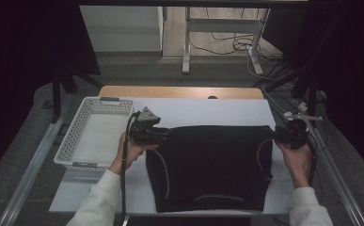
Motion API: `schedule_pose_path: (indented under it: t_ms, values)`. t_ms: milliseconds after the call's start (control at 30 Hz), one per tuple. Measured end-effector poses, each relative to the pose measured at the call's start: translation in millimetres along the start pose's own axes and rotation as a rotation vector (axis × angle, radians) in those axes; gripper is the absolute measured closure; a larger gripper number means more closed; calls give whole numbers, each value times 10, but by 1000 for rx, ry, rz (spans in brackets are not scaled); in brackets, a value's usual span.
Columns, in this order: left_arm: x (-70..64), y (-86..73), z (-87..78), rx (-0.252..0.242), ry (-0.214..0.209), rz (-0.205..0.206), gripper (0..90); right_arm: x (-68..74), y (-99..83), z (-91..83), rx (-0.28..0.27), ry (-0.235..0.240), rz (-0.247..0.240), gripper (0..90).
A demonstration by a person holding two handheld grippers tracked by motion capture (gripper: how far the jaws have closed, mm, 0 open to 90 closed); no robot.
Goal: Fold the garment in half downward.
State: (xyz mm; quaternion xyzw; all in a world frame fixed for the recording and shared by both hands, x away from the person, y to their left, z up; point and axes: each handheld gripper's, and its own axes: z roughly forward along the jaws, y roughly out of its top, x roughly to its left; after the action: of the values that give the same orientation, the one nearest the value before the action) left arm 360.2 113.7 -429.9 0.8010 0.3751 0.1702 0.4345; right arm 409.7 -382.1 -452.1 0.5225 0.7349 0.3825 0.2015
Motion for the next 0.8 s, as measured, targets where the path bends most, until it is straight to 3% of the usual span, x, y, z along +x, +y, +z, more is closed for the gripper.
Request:
schedule_pose_path:
  t_ms: [167,200,400,600,700,800]
  values:
    - [-18,-4,8,3,-4,4,285,184,-235,-150,42,15,-14,402]
    - [-22,-3,8,3,-6,4,285,262,-359,-227,61,21,-10,401]
    - [-30,-3,-10,-2,-8,7,284,412,-635,-330,117,34,-6,375]
    - [-52,5,-11,-4,-16,15,284,680,-920,-412,171,15,-25,345]
    - [-58,7,-18,-6,-19,20,284,739,-977,-447,184,-6,-44,327]
    - [-48,5,-16,-6,-20,15,284,730,-1032,-497,184,-8,-28,326]
